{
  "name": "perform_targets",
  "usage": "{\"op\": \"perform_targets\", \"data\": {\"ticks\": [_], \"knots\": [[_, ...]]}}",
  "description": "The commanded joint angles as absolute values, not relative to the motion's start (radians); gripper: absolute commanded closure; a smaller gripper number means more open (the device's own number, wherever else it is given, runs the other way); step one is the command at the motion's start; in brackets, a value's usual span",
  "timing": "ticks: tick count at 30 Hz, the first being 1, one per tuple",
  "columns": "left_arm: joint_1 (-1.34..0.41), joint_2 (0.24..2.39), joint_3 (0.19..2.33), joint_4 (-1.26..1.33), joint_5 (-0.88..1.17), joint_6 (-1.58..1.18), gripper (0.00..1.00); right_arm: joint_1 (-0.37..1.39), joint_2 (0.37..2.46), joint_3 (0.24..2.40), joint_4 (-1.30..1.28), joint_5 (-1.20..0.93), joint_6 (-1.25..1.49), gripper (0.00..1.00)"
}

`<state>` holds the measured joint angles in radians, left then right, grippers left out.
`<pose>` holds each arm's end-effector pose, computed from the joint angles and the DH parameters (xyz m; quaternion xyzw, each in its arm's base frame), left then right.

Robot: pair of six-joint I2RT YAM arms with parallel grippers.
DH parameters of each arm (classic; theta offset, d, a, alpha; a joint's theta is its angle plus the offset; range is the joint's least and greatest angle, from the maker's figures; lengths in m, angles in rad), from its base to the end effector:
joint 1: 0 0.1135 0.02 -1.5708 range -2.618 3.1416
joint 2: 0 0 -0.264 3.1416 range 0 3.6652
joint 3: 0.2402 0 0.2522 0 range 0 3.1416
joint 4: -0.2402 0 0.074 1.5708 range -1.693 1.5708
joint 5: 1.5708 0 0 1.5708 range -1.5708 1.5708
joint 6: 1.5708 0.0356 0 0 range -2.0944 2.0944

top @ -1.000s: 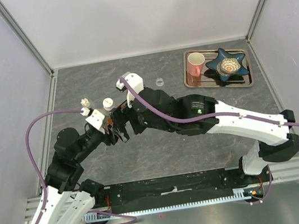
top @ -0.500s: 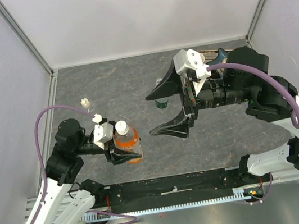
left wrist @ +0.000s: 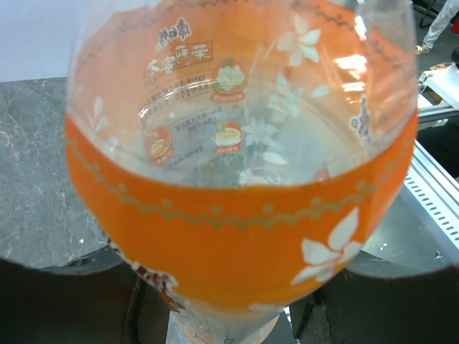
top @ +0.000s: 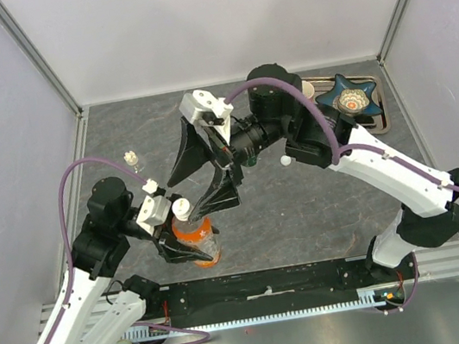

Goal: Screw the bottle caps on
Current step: Screw the bottle cap onto the plastic bottle.

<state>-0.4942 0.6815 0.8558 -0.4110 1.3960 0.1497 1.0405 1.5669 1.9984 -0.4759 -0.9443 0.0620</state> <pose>0.0923 -0.0896 0.3626 0.5676 0.4452 -0.5787 0.3804 0.1325 0.2830 0.5302 -0.5799 0.4203 0.6024 0.3523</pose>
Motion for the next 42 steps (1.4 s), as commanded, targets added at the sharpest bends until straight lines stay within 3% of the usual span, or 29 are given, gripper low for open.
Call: {"op": "perform_targets", "data": {"ticks": [1, 10, 42], "knots": [[-0.491, 0.673, 0.887, -0.405, 1.436, 0.170, 0.98, 1.034, 1.540, 1.976, -0.224, -1.083, 0.192, 0.19], [-0.491, 0.661, 0.877, -0.400, 1.388, 0.170, 0.98, 1.026, 1.572, 1.925, -0.129, -1.118, 0.301, 0.33], [-0.488, 0.638, 0.854, -0.316, 1.312, 0.068, 0.98, 1.023, 1.566, 1.818, -0.021, -1.124, 0.376, 0.55]]}}
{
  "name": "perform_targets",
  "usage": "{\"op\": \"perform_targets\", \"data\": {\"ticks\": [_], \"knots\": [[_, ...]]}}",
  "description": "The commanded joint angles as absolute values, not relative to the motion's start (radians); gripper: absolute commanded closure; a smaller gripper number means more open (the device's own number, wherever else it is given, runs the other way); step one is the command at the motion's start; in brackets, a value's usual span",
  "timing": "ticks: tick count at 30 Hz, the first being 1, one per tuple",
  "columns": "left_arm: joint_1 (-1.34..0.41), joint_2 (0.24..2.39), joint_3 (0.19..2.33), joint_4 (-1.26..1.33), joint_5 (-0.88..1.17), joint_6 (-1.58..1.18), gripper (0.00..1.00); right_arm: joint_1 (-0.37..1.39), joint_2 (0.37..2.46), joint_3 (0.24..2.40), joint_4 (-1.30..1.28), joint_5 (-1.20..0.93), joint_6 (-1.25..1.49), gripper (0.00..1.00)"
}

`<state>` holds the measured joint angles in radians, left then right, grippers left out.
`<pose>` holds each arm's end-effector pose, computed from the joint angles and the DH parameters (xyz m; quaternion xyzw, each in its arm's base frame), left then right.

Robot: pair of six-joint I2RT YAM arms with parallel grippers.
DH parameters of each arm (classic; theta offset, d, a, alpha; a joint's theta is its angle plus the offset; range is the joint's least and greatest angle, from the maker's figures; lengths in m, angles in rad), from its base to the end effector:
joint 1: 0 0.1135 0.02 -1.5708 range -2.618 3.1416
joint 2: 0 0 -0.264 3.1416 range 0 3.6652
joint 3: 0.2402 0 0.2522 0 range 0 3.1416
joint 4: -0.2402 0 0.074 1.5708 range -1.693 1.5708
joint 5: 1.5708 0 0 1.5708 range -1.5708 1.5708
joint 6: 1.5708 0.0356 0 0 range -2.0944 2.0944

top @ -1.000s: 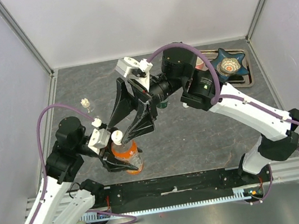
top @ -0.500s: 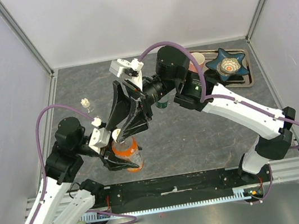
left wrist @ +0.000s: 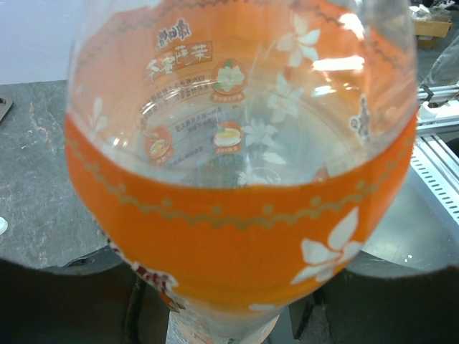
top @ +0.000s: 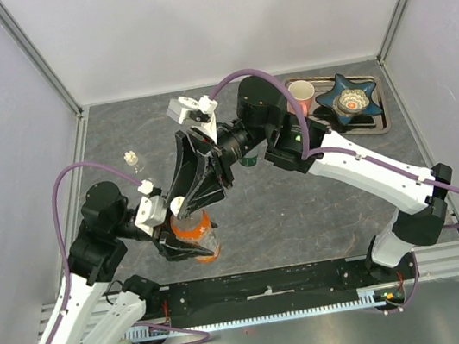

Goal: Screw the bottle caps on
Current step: Screw the bottle cap onto the plastic bottle.

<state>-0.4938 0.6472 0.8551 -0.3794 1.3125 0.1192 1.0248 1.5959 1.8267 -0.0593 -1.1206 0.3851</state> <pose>0.0881 -0.0865 0.3678 0.5575 0.4594 -0.5536 0.4143 0.1489 0.3068 0.5071 -0.5575 0.3900 0.6806 0.2719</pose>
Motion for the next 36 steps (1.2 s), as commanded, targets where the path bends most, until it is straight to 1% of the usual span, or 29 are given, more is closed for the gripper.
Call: {"op": "perform_targets", "data": {"ticks": [1, 6, 11, 12, 18, 21, 27, 31, 35, 36], "knots": [[-0.488, 0.637, 0.851, -0.314, 1.309, 0.066, 0.98, 1.023, 1.565, 1.818, -0.023, -1.117, 0.373, 0.57], [-0.485, 0.637, 0.851, -0.299, 1.292, 0.035, 0.98, 1.023, 1.556, 1.812, -0.023, -1.106, 0.364, 0.65], [-0.480, 0.632, 0.848, -0.267, 1.266, 0.009, 0.98, 1.023, 1.540, 1.787, -0.021, -1.083, 0.353, 0.71], [-0.480, 0.632, 0.848, -0.259, 1.255, 0.011, 0.98, 1.023, 1.534, 1.773, -0.017, -1.075, 0.353, 0.73], [-0.474, 0.626, 0.848, -0.157, 1.169, -0.112, 0.98, 1.023, 1.485, 1.674, 0.063, -0.988, 0.370, 0.82], [-0.471, 0.629, 0.856, -0.121, 1.138, -0.156, 0.98, 1.023, 1.456, 1.606, 0.106, -0.944, 0.374, 0.84], [-0.469, 0.629, 0.874, -0.097, 1.086, -0.204, 0.98, 1.025, 1.439, 1.565, 0.066, -0.879, 0.336, 0.89], [-0.468, 0.627, 0.891, -0.097, 1.031, -0.210, 0.98, 1.025, 1.427, 1.531, 0.052, -0.807, 0.322, 0.93], [-0.466, 0.635, 0.925, -0.139, 0.936, -0.181, 0.98, 1.025, 1.419, 1.490, 0.002, -0.651, 0.290, 0.97], [-0.466, 0.637, 0.933, -0.153, 0.886, -0.169, 0.98, 1.026, 1.414, 1.477, -0.033, -0.612, 0.281, 0.98]]}}
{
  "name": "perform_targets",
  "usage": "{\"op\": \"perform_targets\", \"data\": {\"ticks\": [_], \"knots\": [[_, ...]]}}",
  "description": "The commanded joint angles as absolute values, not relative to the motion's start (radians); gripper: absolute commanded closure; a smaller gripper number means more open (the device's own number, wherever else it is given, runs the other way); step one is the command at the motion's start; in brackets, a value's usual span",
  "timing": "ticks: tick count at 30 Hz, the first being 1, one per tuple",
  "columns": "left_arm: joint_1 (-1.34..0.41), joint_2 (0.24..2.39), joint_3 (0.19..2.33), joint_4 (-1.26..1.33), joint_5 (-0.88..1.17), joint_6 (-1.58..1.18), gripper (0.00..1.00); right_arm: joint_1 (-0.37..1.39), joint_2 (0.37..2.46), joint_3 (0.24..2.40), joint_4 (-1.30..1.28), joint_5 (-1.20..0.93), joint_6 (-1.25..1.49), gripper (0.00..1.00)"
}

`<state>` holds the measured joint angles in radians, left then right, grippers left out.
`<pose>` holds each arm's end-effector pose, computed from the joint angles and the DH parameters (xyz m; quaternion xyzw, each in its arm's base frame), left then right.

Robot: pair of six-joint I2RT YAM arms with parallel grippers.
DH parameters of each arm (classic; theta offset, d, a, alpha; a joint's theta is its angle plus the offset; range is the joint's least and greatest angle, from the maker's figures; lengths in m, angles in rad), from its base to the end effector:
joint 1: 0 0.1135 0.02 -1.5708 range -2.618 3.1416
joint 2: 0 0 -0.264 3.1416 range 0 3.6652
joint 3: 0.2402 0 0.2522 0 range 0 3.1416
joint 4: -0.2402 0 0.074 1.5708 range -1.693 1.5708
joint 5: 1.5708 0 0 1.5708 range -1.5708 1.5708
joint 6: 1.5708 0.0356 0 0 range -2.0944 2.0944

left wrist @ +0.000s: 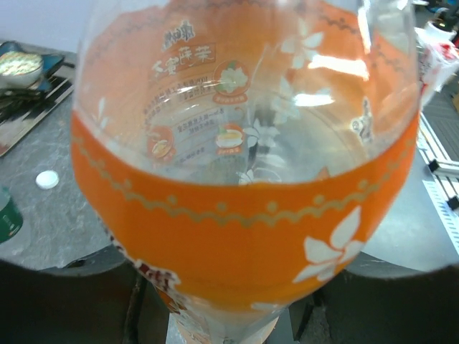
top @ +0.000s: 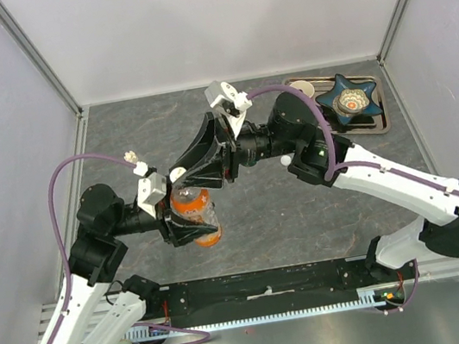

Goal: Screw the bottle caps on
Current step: Screw the bottle cap onto the plastic bottle.

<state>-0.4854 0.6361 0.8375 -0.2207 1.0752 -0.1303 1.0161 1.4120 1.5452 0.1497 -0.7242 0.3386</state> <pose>0.0973 -0.0867 0.3764 0.4613 0.5402 -0.5306 0.4624 0.1431 0.2757 0.4943 -0.4538 0.4354 0.6344 0.4495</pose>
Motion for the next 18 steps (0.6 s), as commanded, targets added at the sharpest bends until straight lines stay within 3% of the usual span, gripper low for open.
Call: {"op": "perform_targets", "data": {"ticks": [1, 5, 11, 16, 18], "knots": [[-0.466, 0.640, 0.945, -0.167, 0.859, -0.147, 0.98, 1.028, 1.413, 1.473, -0.052, -0.574, 0.270, 1.00], [-0.466, 0.634, 0.953, -0.206, 0.741, -0.107, 0.98, 1.072, 1.405, 1.453, -0.109, -0.333, 0.239, 1.00], [-0.460, 0.626, 0.948, -0.222, 0.603, -0.081, 0.98, 1.230, 1.439, 1.485, -0.190, 0.205, 0.169, 1.00], [-0.457, 0.627, 0.950, -0.232, 0.538, -0.074, 0.98, 1.347, 1.633, 1.750, -0.444, 0.683, 0.184, 0.99], [-0.457, 0.623, 0.946, -0.235, 0.538, -0.072, 0.98, 1.365, 1.708, 1.881, -0.561, 0.730, 0.187, 0.88]]}}
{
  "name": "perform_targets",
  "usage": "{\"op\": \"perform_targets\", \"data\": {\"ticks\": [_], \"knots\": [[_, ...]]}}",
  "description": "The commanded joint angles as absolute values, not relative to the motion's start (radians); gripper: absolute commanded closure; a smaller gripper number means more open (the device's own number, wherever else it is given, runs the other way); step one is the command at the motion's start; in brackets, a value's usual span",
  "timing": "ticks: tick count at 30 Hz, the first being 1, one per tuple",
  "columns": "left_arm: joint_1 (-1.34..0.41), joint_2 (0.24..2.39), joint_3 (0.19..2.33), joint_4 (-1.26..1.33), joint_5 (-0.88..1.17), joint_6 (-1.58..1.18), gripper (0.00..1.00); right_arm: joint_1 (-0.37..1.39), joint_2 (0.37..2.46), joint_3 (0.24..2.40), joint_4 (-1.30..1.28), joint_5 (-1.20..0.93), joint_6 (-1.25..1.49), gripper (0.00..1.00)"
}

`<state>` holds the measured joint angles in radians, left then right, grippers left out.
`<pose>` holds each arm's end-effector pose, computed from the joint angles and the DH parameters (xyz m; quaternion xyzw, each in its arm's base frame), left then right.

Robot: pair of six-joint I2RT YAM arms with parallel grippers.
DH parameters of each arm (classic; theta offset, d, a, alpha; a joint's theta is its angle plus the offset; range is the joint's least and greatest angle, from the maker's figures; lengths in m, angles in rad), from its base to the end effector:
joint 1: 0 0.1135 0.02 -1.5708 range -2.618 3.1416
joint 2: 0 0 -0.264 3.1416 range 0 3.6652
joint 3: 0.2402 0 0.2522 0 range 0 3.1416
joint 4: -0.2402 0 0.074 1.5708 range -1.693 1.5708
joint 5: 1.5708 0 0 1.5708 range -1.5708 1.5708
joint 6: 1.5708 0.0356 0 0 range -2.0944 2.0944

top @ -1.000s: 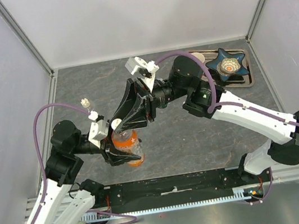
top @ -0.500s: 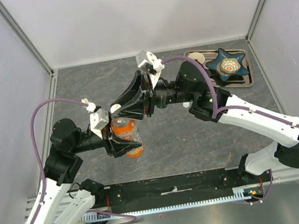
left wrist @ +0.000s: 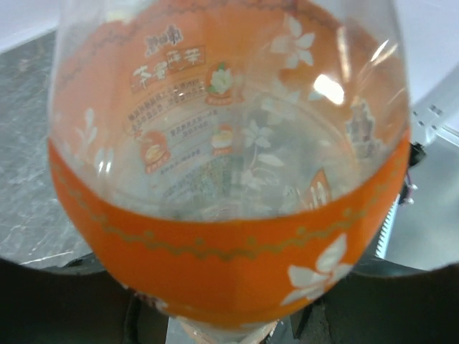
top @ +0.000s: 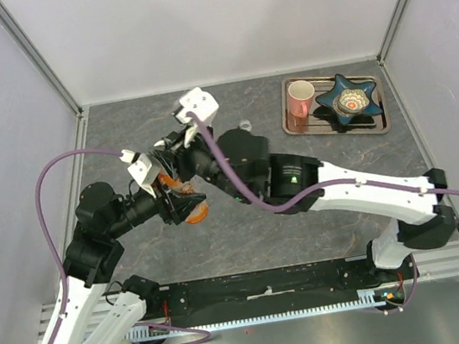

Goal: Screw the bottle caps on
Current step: Screw the bottle cap onto the plastic bottle.

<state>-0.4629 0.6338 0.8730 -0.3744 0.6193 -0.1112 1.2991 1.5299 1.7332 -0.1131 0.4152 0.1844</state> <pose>0.1099 -0.0779 0.3723 0.3229 0.6713 -0.3975 0.5358 0.1059 0.3267 0.4951 -0.2200 0.6406 0.3855 0.6266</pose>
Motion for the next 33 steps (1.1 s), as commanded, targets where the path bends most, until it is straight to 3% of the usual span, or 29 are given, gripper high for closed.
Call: {"op": "perform_targets", "data": {"ticks": [1, 3, 10, 11, 14, 18, 24, 33], "knots": [[-0.457, 0.623, 0.940, -0.236, 0.541, -0.068, 0.98, 1.379, 1.721, 1.913, -0.581, 0.744, 0.189, 0.85], [-0.456, 0.617, 0.930, -0.239, 0.552, -0.064, 0.98, 1.384, 1.715, 1.957, -0.586, 0.718, 0.199, 0.67], [-0.453, 0.601, 0.902, -0.242, 0.555, -0.046, 0.98, 1.381, 1.612, 2.006, -0.534, 0.620, 0.219, 0.41], [-0.453, 0.601, 0.899, -0.242, 0.557, -0.041, 0.98, 1.381, 1.588, 2.009, -0.526, 0.602, 0.221, 0.26], [-0.453, 0.600, 0.885, -0.247, 0.581, -0.020, 0.98, 1.381, 1.524, 1.982, -0.470, 0.474, 0.206, 0.12], [-0.448, 0.598, 0.873, -0.261, 0.693, -0.002, 0.98, 1.361, 1.447, 1.964, -0.443, 0.292, 0.170, 0.07], [-0.446, 0.609, 0.864, -0.265, 1.031, -0.002, 0.98, 1.177, 1.379, 1.957, -0.443, -0.352, 0.166, 0.09], [-0.448, 0.615, 0.857, -0.290, 1.328, 0.049, 0.98, 1.069, 1.476, 1.971, -0.394, -0.679, 0.190, 0.19]]}}
